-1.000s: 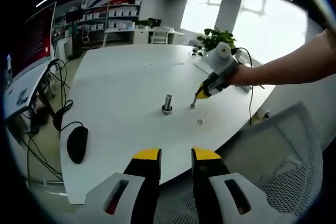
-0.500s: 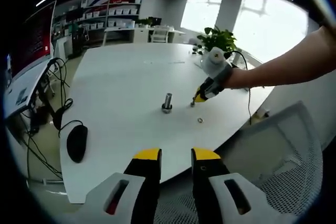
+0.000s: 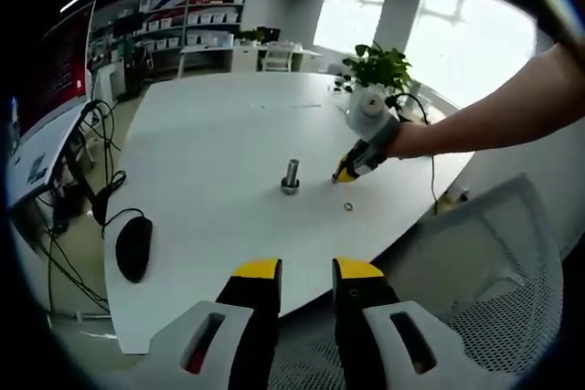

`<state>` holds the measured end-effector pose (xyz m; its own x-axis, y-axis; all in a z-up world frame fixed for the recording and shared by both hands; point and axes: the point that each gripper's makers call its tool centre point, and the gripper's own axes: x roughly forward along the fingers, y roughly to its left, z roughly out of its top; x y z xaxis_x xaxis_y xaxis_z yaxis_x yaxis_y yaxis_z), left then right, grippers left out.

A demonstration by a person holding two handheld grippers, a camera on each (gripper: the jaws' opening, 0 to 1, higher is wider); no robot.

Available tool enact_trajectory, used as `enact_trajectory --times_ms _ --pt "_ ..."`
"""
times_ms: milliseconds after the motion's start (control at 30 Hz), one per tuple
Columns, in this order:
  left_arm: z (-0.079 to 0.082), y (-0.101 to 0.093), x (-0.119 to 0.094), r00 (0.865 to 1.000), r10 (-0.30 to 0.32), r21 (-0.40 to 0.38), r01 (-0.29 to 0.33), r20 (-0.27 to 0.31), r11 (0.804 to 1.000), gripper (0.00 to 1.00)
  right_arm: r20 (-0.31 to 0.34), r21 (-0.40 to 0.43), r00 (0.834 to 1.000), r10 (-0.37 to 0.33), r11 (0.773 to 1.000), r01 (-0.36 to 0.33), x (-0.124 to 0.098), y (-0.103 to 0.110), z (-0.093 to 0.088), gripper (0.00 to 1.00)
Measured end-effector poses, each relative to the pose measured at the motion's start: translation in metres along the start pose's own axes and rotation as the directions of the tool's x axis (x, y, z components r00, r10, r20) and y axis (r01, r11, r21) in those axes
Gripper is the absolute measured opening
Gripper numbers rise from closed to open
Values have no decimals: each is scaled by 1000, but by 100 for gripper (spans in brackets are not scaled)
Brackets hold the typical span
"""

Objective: Place the washer onto the threaded stud by aligning its center hole with the stud, sliding it down to the base, and recovering from edge contact or off-axis alignment until the washer reaches the visible bottom stop.

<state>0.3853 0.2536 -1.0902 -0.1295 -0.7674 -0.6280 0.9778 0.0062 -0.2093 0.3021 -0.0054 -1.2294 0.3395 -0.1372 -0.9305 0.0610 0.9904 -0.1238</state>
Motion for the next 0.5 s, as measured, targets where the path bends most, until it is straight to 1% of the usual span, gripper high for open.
enact_trajectory --times_ms 300,500 --pt "-1 -2 -1 1000 0 4 0 -10 1000 20 13 25 1000 -3 1000 3 3 -6 -1 17" --pt "-1 -1 -1 1000 -1 5 1 -8 1000 20 -13 7 1000 11 1000 -11 -5 1 -13 17"
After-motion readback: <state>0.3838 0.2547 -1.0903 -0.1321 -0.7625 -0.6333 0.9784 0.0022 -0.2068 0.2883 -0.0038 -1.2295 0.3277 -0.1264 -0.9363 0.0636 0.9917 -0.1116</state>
